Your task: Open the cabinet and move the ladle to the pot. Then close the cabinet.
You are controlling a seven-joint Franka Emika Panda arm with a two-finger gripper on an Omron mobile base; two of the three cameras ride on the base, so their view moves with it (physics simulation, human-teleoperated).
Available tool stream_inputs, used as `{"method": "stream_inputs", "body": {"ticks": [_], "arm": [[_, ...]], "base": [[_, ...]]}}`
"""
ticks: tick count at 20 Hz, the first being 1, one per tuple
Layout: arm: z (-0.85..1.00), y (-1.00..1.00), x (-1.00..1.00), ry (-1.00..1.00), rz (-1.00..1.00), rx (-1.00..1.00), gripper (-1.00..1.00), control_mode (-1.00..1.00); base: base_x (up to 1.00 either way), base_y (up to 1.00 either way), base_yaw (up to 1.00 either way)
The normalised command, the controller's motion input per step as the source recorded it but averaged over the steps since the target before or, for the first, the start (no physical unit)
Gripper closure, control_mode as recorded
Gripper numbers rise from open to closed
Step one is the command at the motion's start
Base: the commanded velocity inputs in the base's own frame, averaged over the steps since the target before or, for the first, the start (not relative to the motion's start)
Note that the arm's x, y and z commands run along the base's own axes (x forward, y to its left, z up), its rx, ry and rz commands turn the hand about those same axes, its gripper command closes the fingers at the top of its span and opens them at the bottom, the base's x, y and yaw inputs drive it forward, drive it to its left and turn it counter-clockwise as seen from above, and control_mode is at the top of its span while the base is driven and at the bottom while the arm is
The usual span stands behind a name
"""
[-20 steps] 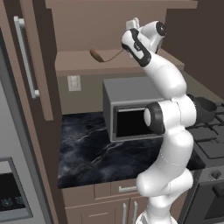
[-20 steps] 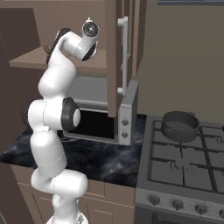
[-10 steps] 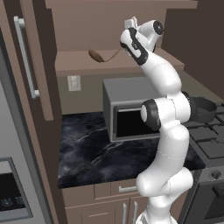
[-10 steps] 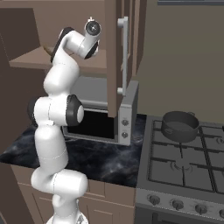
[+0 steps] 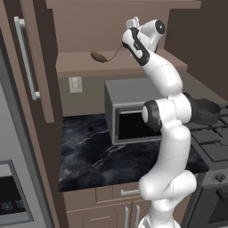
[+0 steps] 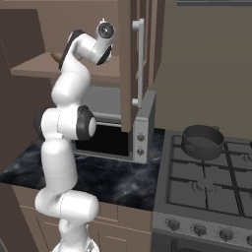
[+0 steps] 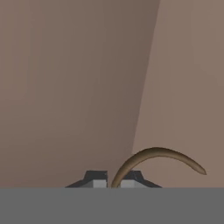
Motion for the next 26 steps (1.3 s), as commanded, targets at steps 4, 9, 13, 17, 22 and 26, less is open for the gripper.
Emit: {"method": "stream_inputs", "body": {"ticks": [4,9,13,17,22,26], "arm": [[-0.01,0.00,0.04,0.00,0.00,0.00,1.00,-1.00],[0.00,0.00,0.00,0.00,0.00,0.00,1.00,-1.00],[0.03,0.00,-0.33,-0.02,0.00,0.00,1.00,-1.00],[0.01,0.00,-0.94,-0.03,0.00,0.00,1.00,-1.00],[0.00,0.00,-0.93,-0.06,0.00,0.00,1.00,-1.00],[0.00,0.00,-0.90,-0.10,0.00,0.00,1.00,-1.00]], "base": [[0.00,0.00,0.00],[0.00,0.00,0.00],[0.00,0.00,0.00],[0.00,0.00,0.00],[0.00,0.00,0.00],[0.00,0.00,0.00]]}}
